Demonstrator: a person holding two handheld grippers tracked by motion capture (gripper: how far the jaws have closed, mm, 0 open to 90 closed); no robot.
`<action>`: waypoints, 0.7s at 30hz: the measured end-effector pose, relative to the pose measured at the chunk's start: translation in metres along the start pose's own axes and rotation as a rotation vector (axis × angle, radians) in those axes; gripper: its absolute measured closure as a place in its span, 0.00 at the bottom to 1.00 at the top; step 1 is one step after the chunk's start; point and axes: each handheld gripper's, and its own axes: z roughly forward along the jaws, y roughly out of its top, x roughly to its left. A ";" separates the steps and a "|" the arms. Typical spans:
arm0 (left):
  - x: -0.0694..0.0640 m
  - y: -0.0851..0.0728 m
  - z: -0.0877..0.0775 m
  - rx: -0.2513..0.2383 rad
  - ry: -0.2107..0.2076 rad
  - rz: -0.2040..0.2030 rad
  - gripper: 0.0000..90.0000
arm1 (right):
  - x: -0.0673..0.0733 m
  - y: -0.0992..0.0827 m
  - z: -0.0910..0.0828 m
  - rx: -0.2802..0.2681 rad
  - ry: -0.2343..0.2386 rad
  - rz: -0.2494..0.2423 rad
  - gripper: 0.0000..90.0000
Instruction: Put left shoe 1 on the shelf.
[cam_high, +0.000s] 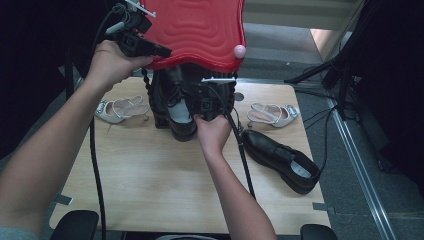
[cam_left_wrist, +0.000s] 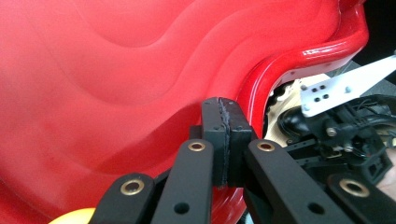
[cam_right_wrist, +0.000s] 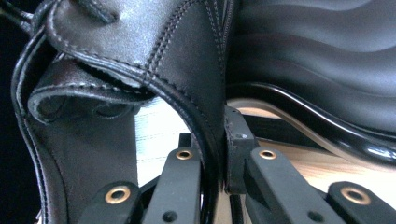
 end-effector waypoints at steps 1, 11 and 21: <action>0.000 0.000 0.000 -0.002 0.003 0.000 1.00 | 0.000 0.001 0.001 0.002 -0.002 0.007 0.96; 0.000 0.000 0.000 0.000 -0.002 0.002 1.00 | 0.000 0.010 0.006 -0.004 -0.006 0.033 0.96; 0.000 0.000 0.000 -0.006 0.003 0.003 1.00 | 0.001 0.016 0.011 -0.046 -0.006 0.056 0.96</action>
